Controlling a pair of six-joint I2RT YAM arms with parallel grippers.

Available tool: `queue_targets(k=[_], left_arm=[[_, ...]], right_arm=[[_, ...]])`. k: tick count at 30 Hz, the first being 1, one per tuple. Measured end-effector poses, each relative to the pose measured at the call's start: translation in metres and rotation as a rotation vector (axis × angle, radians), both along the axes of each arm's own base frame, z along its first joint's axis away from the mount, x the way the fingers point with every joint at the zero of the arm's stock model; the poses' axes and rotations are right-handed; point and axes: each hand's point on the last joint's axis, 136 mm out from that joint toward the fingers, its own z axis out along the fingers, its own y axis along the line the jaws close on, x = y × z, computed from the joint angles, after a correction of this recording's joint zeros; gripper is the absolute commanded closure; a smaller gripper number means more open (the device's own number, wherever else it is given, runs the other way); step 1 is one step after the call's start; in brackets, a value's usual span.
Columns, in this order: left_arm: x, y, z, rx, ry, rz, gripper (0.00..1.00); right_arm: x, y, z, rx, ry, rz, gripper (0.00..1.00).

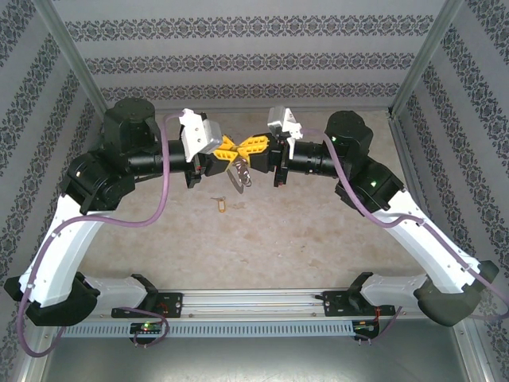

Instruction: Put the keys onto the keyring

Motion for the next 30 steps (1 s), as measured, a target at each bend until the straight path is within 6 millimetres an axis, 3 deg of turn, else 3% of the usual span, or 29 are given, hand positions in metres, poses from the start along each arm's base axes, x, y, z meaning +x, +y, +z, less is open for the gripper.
queue_targets(k=[9, 14, 21, 23, 25, 30], left_arm=[[-0.003, 0.0, 0.017, -0.068, -0.025, -0.003, 0.87], [-0.004, 0.002, 0.023, -0.094, -0.029, 0.001, 1.0], [-0.006, 0.001, 0.029, -0.114, -0.036, -0.014, 1.0], [-0.006, 0.001, 0.029, -0.114, -0.037, -0.014, 1.0], [-0.006, 0.001, 0.028, -0.109, -0.036, -0.015, 1.0], [-0.007, 0.002, 0.022, -0.053, -0.03, -0.024, 1.0]], right_arm=[[-0.001, -0.001, 0.018, 0.097, 0.014, 0.003, 1.0], [-0.003, -0.002, 0.025, 0.137, 0.02, 0.014, 1.0], [-0.004, -0.003, 0.029, 0.161, 0.017, 0.024, 1.0], [-0.004, -0.003, 0.029, 0.16, 0.016, 0.023, 0.92], [-0.004, -0.003, 0.027, 0.151, 0.017, 0.017, 0.76], [0.001, -0.007, 0.022, 0.07, -0.018, -0.038, 0.68]])
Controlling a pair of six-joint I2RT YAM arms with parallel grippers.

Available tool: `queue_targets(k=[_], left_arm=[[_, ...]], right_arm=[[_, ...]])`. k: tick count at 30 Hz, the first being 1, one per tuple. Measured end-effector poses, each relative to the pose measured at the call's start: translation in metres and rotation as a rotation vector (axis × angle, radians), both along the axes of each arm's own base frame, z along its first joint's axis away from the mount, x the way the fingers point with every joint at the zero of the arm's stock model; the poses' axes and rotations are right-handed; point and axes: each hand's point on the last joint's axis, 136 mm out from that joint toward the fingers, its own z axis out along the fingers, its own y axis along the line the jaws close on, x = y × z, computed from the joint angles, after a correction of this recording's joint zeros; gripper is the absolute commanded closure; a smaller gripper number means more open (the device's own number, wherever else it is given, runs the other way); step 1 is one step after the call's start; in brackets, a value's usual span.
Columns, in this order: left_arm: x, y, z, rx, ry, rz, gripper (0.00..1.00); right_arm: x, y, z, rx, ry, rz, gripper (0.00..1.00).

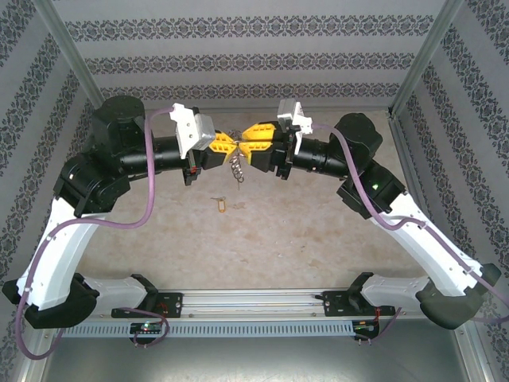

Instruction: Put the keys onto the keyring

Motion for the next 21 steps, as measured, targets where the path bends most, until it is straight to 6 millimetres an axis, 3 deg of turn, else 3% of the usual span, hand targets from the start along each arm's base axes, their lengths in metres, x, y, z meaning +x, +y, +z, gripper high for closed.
queue_targets(k=[8, 13, 21], left_arm=[[-0.006, 0.002, -0.012, 0.188, -0.073, -0.002, 1.0], [-0.013, 0.001, -0.035, 0.33, -0.128, -0.013, 1.0], [-0.007, 0.004, -0.044, 0.396, -0.15, 0.012, 1.0]], right_arm=[[-0.007, -0.012, 0.006, -0.167, -0.119, -0.041, 0.68], [-0.008, -0.01, -0.014, -0.278, -0.138, -0.039, 0.68], [-0.012, -0.004, -0.042, -0.376, -0.111, -0.003, 0.68]])
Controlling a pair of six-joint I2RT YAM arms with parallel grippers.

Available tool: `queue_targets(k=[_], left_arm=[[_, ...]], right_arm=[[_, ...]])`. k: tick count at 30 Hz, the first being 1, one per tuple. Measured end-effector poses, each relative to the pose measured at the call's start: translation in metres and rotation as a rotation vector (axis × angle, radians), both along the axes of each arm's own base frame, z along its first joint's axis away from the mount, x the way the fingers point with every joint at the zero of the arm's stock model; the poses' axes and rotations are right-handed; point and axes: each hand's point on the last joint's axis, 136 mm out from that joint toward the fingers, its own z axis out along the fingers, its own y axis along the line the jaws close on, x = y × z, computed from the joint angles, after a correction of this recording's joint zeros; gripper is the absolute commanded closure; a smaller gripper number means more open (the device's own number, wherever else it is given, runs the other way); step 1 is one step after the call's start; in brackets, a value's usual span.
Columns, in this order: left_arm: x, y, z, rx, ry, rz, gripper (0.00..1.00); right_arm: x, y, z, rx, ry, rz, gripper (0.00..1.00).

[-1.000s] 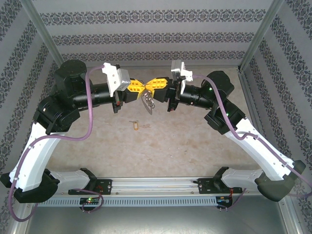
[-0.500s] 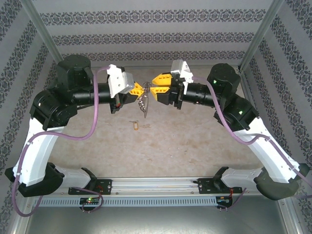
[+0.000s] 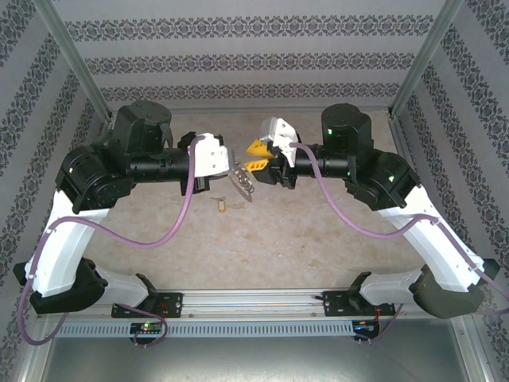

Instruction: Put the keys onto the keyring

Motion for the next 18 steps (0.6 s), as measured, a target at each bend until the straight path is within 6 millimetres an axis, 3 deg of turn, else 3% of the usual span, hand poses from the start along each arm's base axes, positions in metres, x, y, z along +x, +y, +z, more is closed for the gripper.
queue_targets(k=[9, 18], left_arm=[[0.003, -0.005, -0.003, 0.012, 0.009, -0.005, 1.0], [0.005, -0.004, -0.006, 0.027, 0.015, 0.008, 1.0]], right_arm=[[-0.006, 0.004, -0.002, -0.006, -0.006, 0.023, 0.7], [-0.003, 0.013, -0.008, -0.028, -0.005, 0.047, 0.99]])
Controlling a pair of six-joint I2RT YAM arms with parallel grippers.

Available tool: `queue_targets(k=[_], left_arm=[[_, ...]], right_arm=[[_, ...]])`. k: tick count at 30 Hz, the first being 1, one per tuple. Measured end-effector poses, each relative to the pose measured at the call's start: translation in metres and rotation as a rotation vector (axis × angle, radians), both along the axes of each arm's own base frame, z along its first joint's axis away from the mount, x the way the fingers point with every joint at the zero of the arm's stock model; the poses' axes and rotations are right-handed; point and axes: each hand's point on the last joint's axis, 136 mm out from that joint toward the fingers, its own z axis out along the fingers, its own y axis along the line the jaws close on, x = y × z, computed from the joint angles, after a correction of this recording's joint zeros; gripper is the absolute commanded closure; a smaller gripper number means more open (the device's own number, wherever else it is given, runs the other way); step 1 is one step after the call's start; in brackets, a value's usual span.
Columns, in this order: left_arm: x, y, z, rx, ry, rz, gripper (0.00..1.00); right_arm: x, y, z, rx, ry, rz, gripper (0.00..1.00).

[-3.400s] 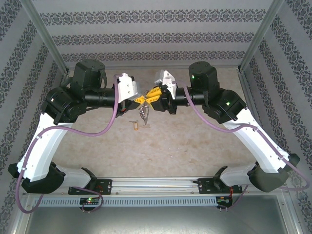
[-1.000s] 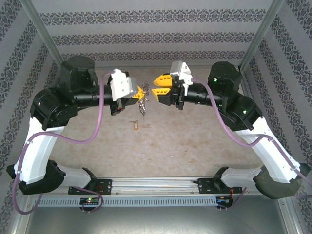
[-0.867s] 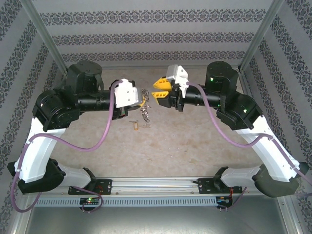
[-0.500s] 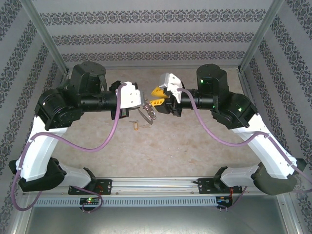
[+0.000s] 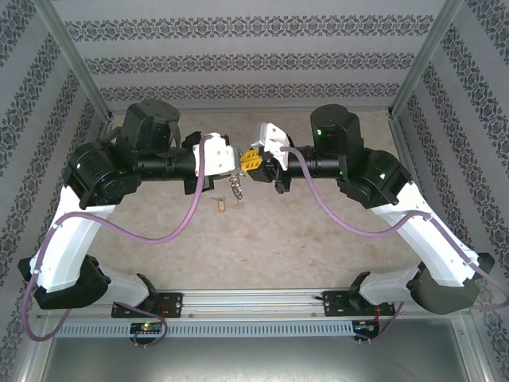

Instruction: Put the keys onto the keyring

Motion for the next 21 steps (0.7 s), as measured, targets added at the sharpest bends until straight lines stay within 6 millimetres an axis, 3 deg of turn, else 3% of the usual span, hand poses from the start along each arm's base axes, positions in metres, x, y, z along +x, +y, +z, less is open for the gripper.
queue_targets(k=[5, 10, 21], left_arm=[[0.0, 0.0, 0.001, -0.008, 0.005, 0.007, 1.0], [0.001, -0.001, -0.001, -0.067, 0.013, 0.035, 0.8], [0.004, -0.001, 0.025, -0.249, 0.008, 0.069, 0.85]], right_arm=[[0.0, 0.0, 0.002, -0.003, -0.013, 0.005, 1.0], [0.002, -0.001, 0.001, 0.015, -0.021, -0.013, 1.0], [0.004, -0.002, 0.025, 0.199, -0.002, -0.053, 1.0]])
